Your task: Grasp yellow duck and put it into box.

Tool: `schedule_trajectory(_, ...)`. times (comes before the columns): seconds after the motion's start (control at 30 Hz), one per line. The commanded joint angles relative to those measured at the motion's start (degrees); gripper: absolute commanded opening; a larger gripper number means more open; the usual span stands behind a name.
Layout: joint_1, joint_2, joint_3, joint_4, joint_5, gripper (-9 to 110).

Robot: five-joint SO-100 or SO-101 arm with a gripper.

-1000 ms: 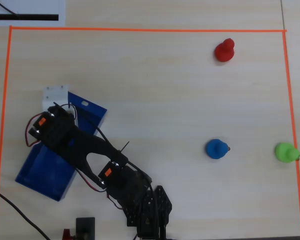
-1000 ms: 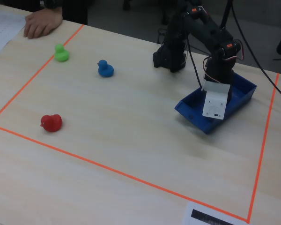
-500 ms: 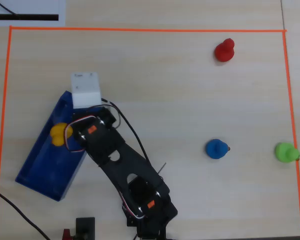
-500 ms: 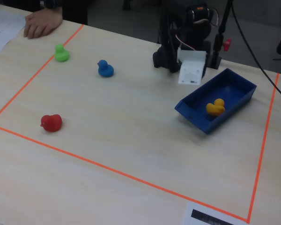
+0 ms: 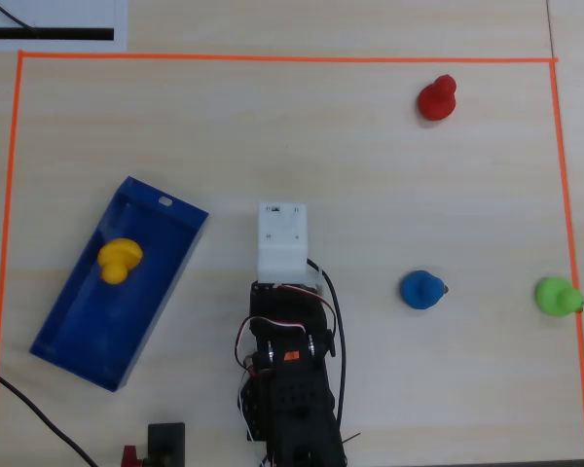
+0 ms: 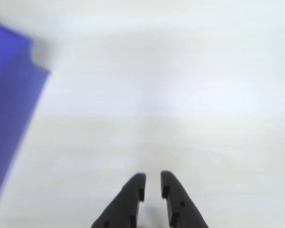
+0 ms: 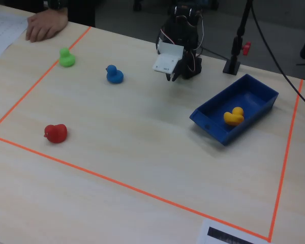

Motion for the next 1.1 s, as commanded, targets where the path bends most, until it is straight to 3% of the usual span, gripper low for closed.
schedule_trajectory(0.0, 0.5, 5.7, 6.5, -1.7, -0.1, 0)
schedule_trajectory(0.27, 1.3, 5.7, 19.8, -11.3, -1.1, 0)
schedule_trajectory(0.6, -0.8, 5.8, 20.4, -9.5, 4.1, 0)
schedule_trajectory(0.73, -0.6, 5.8, 20.4, -11.2, 10.5, 0)
schedule_trajectory(1.07, 0.4, 5.8, 20.4, -10.0, 9.1, 0)
